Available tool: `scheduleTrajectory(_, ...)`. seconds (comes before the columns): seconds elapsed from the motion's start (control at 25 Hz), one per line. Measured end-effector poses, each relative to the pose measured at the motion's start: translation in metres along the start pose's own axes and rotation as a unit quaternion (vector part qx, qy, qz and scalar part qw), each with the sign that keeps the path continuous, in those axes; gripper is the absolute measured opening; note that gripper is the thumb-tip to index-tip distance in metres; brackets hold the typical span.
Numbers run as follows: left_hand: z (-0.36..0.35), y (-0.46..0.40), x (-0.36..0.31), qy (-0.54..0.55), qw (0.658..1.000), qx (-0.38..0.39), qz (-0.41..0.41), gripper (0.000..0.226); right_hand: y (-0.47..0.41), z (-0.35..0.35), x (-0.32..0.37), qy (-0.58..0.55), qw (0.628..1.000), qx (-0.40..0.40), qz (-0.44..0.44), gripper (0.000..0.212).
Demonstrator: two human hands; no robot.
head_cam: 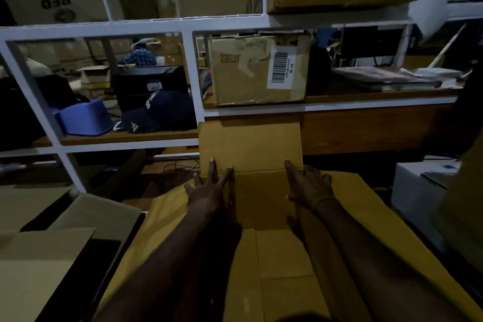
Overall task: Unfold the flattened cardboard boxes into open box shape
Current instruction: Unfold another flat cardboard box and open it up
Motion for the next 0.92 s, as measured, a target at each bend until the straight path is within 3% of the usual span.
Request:
scheduleTrajectory(0.36, -0.002, 0.04, -0.009, -0.099, 0.994, -0.023, -0.044, 0.1, 0.032, 0.005, -0.008, -0.019, 1.0, -0.006, -0.014, 0.088)
scheduleTrajectory(0.6, -0.003, 0.08, -0.009, -0.07, 0.995, -0.022, -0.064, 0.107, 0.082, 0.013, -0.013, -0.051, 0.996, -0.047, -0.062, 0.054)
scheduleTrajectory(0.72, -0.006, 0.107, -0.005, -0.057, 0.995, -0.023, -0.074, 0.103, 0.106, 0.015, -0.007, -0.001, 0.994, -0.073, -0.078, 0.034)
scheduleTrajectory(0.92, -0.002, 0.131, -0.002, -0.017, 0.996, 0.024, -0.085, 0.102, 0.136, 0.016, -0.002, 0.005, 0.992, -0.076, -0.105, 0.029)
Point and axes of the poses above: each hand's wrist, its own y-axis away from the middle knuckle, its own z-axis out of the back of the hand, x = y × z, the point moved 9 cm from there along -y, towards the middle knuckle, and after that the axes turned 7 degrees about -z, right-handed, at the moved point
